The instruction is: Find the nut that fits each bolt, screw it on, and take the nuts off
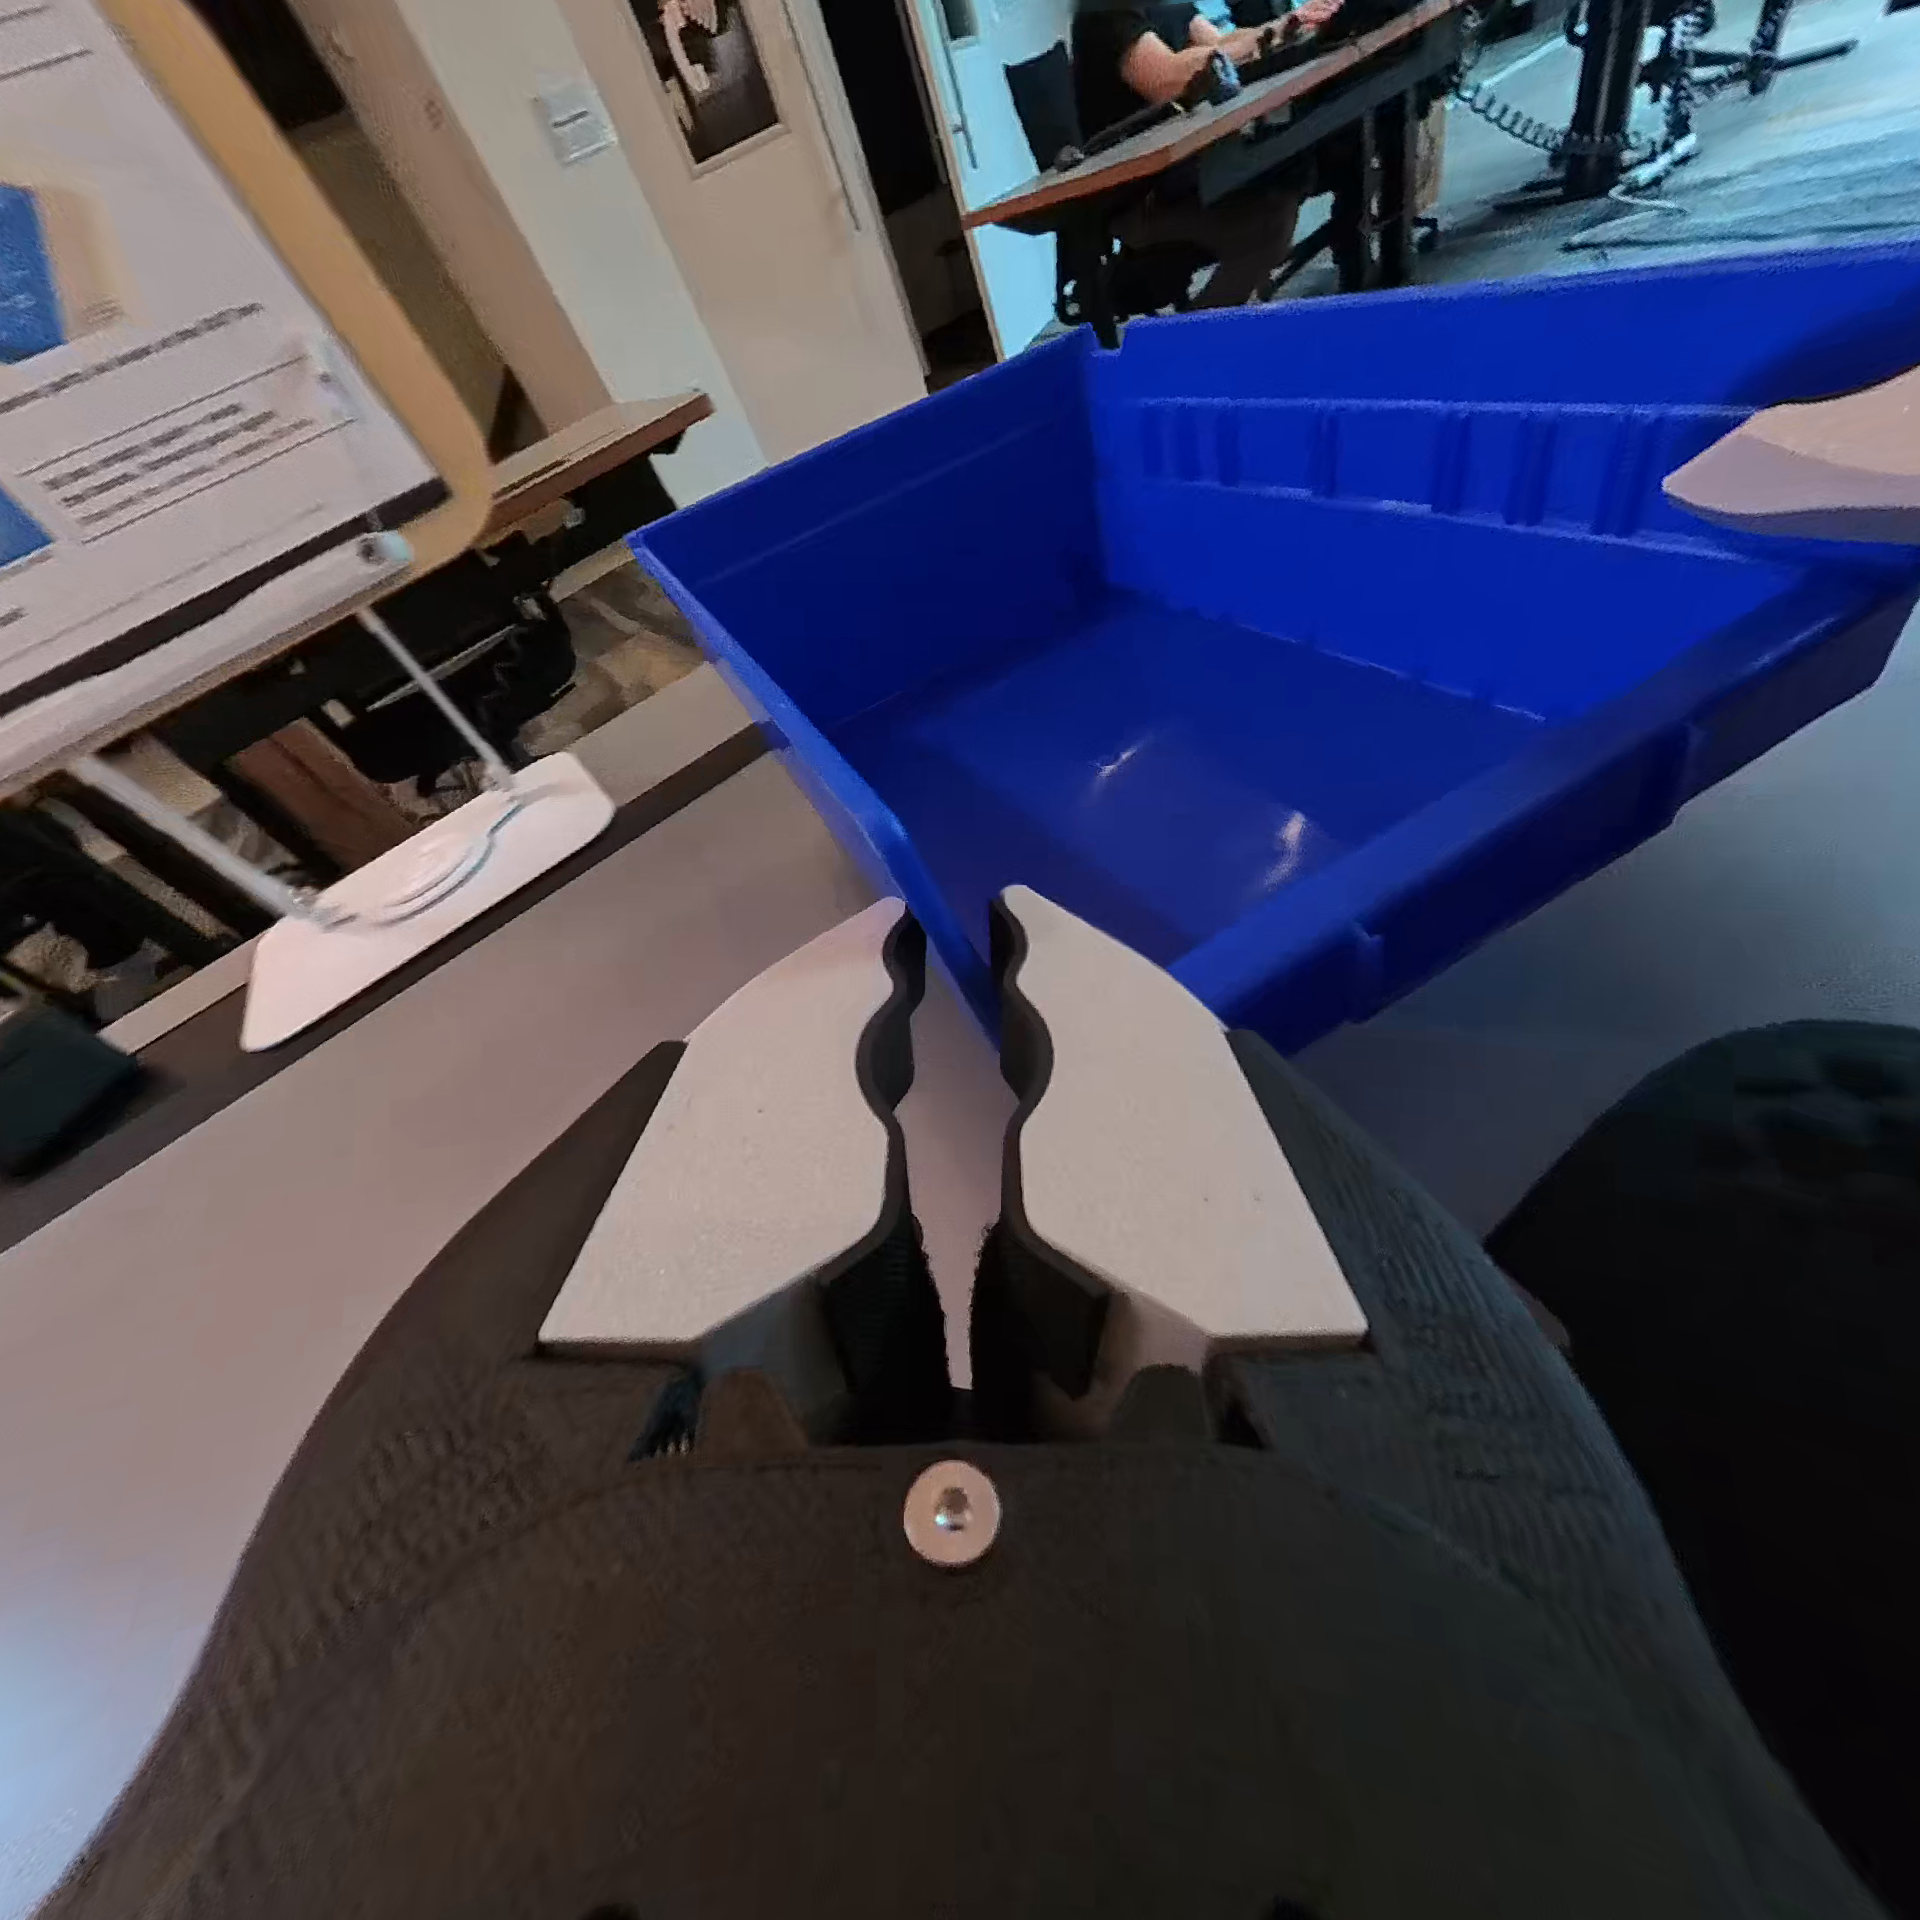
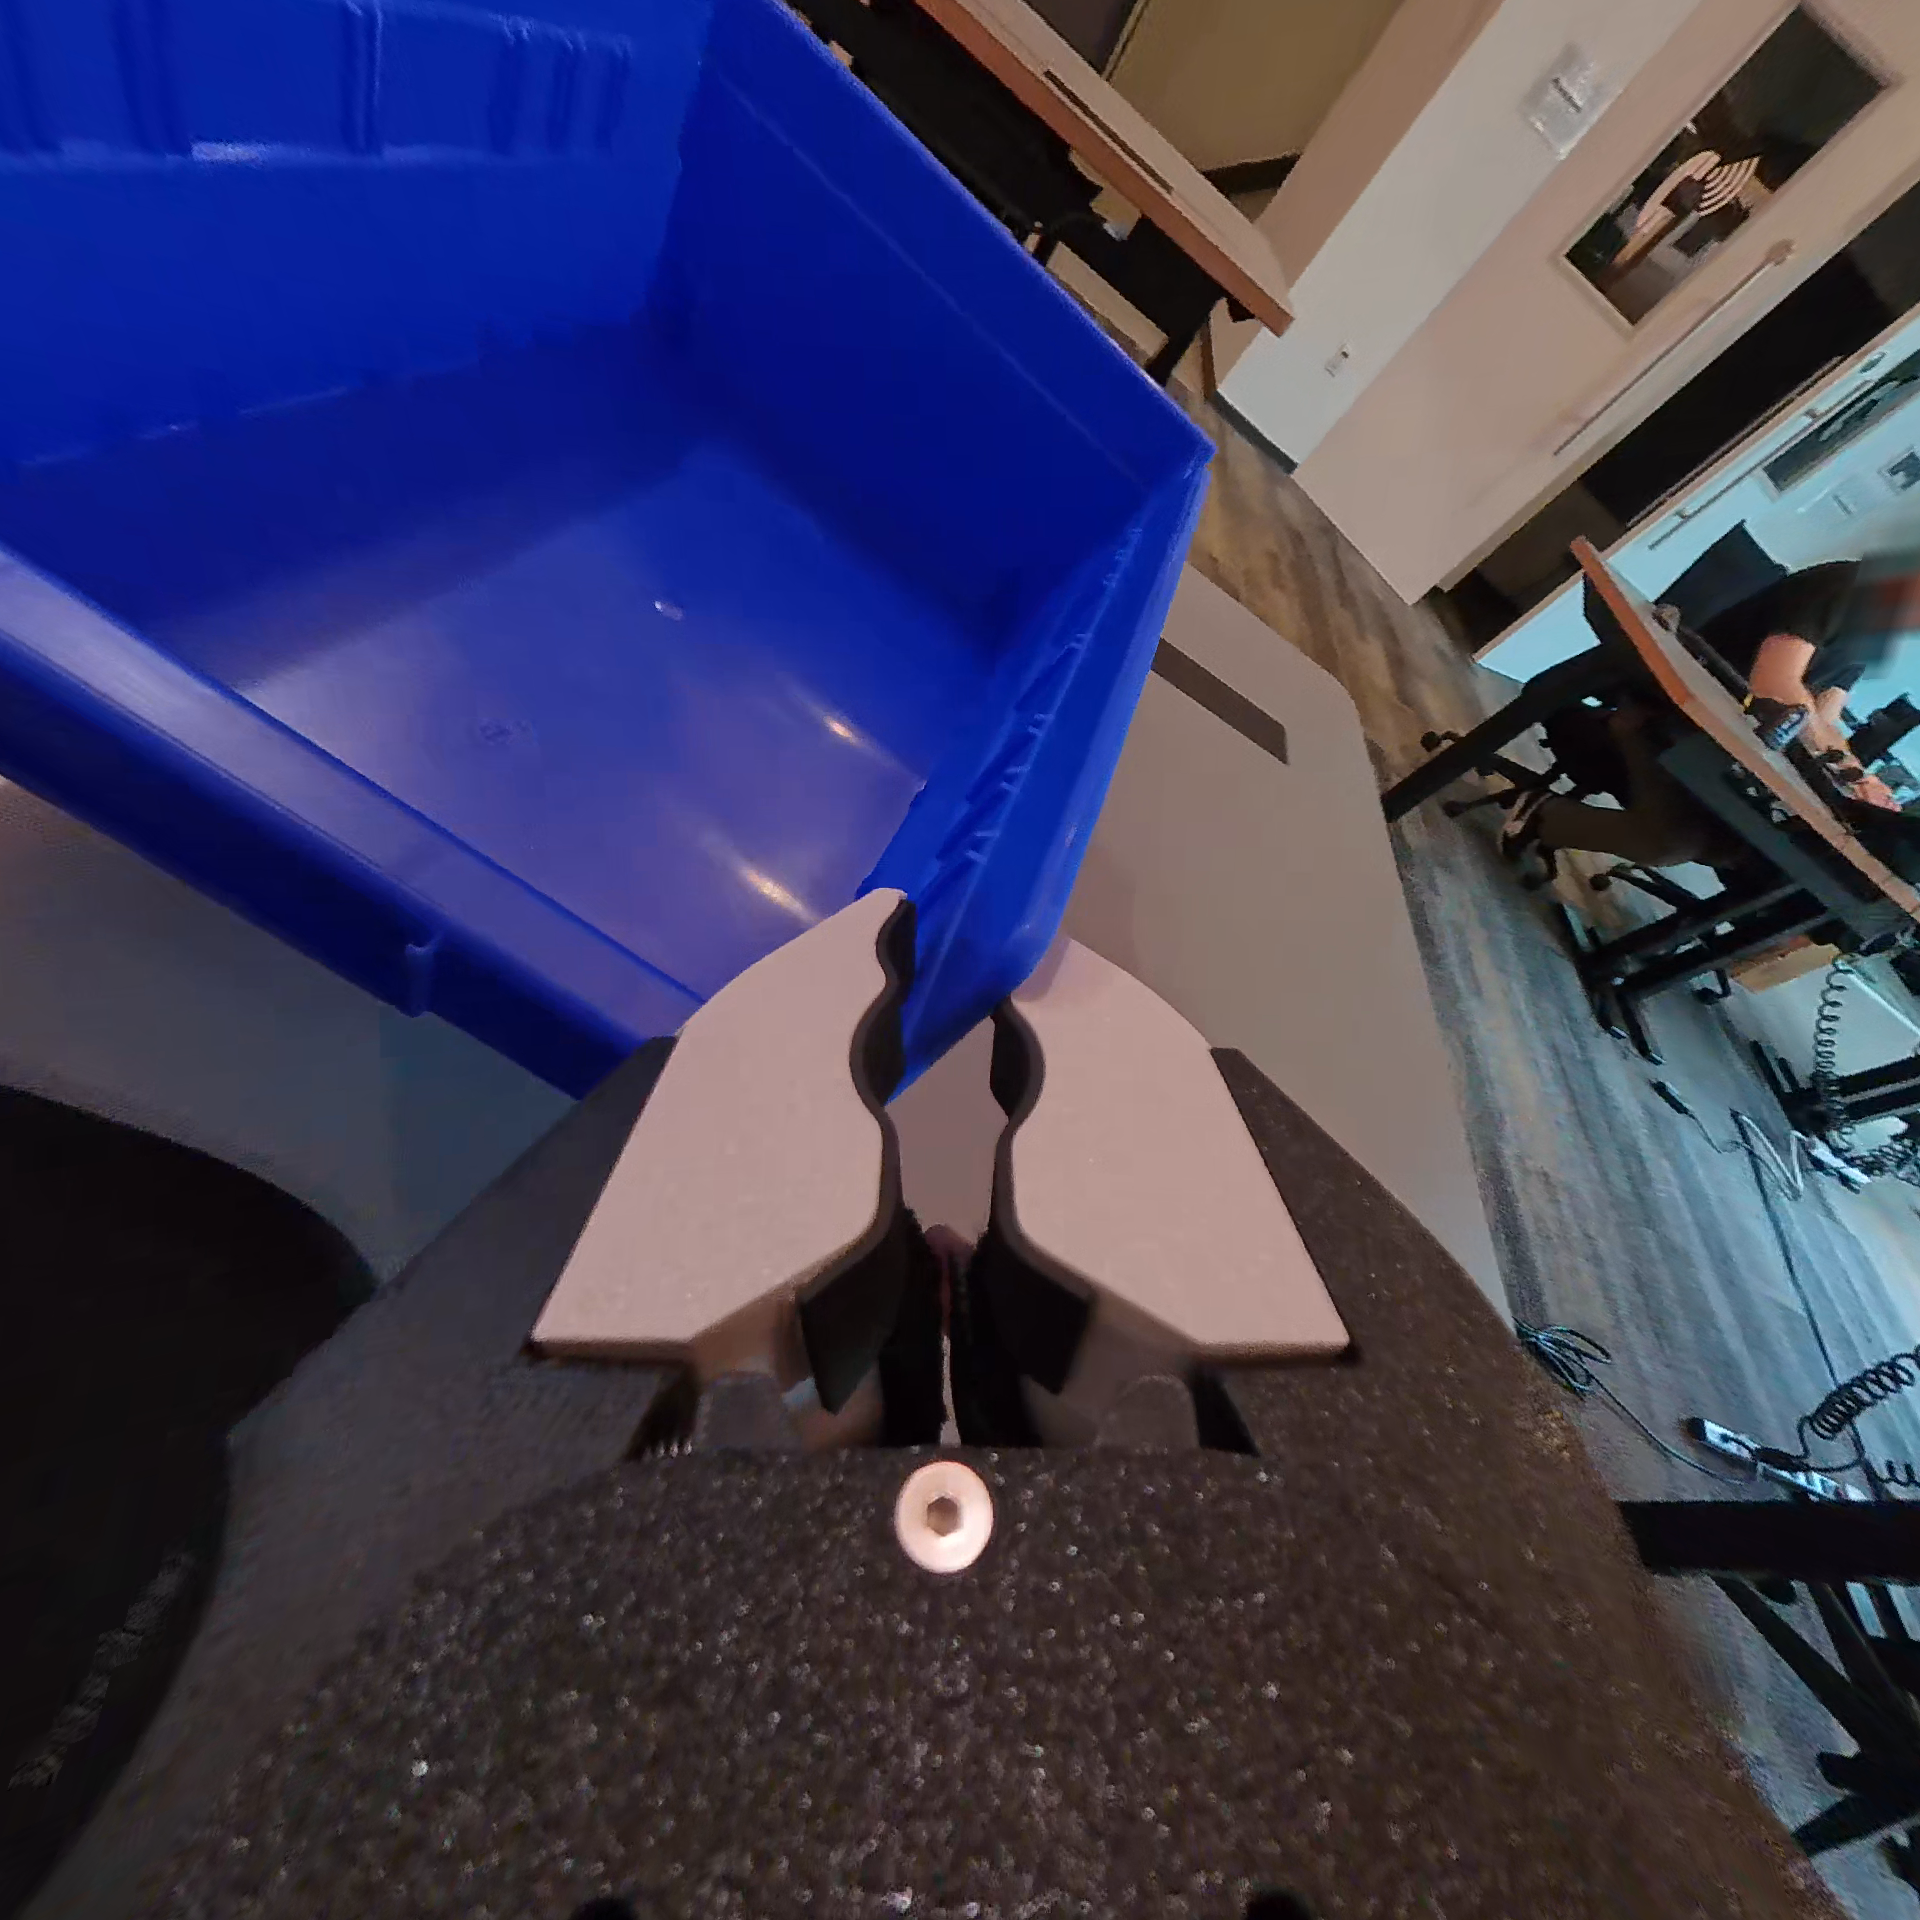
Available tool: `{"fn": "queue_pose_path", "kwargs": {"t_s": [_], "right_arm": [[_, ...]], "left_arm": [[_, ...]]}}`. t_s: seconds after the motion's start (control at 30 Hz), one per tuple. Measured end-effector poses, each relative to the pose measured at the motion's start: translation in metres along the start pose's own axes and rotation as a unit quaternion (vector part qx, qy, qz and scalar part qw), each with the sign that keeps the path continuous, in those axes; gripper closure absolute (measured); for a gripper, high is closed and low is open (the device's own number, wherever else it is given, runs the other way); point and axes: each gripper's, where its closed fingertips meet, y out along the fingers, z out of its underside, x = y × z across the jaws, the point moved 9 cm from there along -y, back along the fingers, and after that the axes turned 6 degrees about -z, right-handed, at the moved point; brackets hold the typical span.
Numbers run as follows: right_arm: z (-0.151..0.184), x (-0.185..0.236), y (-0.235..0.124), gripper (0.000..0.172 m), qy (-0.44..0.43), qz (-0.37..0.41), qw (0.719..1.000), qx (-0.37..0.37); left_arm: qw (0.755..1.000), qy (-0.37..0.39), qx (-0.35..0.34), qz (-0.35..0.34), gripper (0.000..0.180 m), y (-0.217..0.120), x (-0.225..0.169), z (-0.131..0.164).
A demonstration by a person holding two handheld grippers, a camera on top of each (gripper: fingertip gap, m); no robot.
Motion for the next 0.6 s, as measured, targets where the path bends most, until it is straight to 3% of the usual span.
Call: {"fn": "queue_pose_path", "kwargs": {"t_s": [0.23,0.6], "right_arm": [[0.042,-0.030,-0.009,0.159,0.006,0.019,1.000,0.012],[0.071,-0.040,-0.009,0.159,0.036,0.028,0.999,0.001]], "left_arm": [[0.999,0.028,0.009,0.038,0.167,0.023,-0.044,-0.008],[0.993,0.032,0.039,0.106,0.159,0.029,-0.068,0.004]]}}
